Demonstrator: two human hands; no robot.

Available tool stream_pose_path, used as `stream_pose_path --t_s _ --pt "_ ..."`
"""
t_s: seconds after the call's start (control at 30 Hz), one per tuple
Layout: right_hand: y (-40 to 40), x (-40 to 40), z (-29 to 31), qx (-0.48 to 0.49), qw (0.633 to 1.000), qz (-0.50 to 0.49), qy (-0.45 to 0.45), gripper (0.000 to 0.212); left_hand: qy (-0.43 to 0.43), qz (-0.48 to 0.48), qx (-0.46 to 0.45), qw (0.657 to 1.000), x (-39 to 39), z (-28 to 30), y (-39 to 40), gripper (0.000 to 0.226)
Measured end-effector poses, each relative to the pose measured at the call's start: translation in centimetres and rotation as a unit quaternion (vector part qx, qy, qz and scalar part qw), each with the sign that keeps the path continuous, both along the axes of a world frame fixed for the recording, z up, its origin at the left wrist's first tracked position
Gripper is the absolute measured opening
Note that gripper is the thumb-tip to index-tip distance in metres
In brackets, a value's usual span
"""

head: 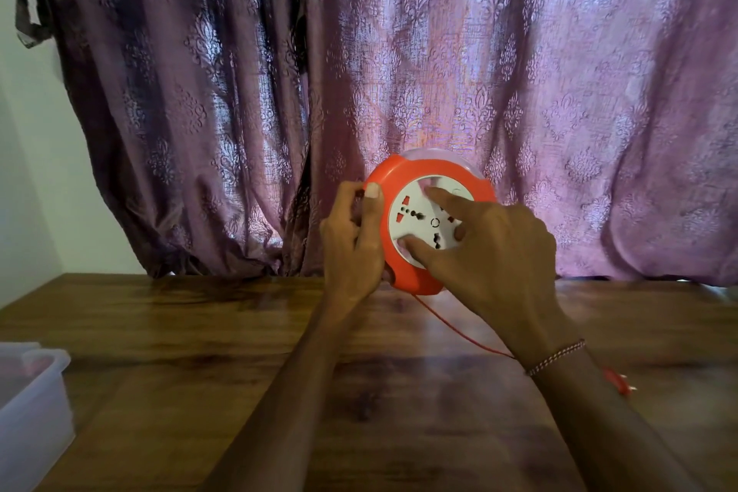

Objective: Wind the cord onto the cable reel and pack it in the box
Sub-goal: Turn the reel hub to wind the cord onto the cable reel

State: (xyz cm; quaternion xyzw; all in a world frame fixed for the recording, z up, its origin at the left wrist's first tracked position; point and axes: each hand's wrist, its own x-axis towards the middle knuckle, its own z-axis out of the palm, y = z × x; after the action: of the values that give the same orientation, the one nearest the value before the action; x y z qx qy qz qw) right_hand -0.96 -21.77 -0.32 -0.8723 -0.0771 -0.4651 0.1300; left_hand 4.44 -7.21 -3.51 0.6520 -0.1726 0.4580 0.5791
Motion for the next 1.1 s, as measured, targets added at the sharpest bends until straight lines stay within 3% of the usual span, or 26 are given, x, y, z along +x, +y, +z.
stream_pose_path --t_s 0.2,0.33,0.43,0.57,0.77,0.97,1.1 --pt "-0.5 -0.2 0.6 -0.033 0.999 0.037 0.011 0.064 0.008 -0.006 -0.012 1.000 0.0 0.0 0.2 0.027" --pt "-1.5 -0.1 1.4 -0.088 0.985 0.142 -0.040 0.023 0.004 0.000 -0.008 1.000 0.0 0.1 0.2 0.025" --pt "-2.0 0.0 1.5 -0.161 0.968 0.194 0.019 0.038 0.005 -0.003 -0.011 1.000 0.0 0.1 0.2 0.025" --pt "-1.8 -0.2 1.4 -0.206 0.969 0.137 0.026 0.051 -0.003 -0.017 -0.032 0.999 0.1 0.1 0.3 0.031" --pt "-1.6 0.1 1.0 -0.220 0.972 0.082 -0.009 0.039 -0.004 -0.009 -0.013 1.000 0.2 0.1 0.4 0.031" --pt "-1.1 0.4 0.5 -0.145 0.987 0.068 -0.012 0.057 -0.004 -0.008 -0.019 1.000 0.1 0.2 0.4 0.033" --pt "-0.2 0.3 0.2 -0.020 0.999 0.027 -0.021 0.063 -0.008 0.021 -0.006 1.000 -0.1 0.3 0.1 0.024"
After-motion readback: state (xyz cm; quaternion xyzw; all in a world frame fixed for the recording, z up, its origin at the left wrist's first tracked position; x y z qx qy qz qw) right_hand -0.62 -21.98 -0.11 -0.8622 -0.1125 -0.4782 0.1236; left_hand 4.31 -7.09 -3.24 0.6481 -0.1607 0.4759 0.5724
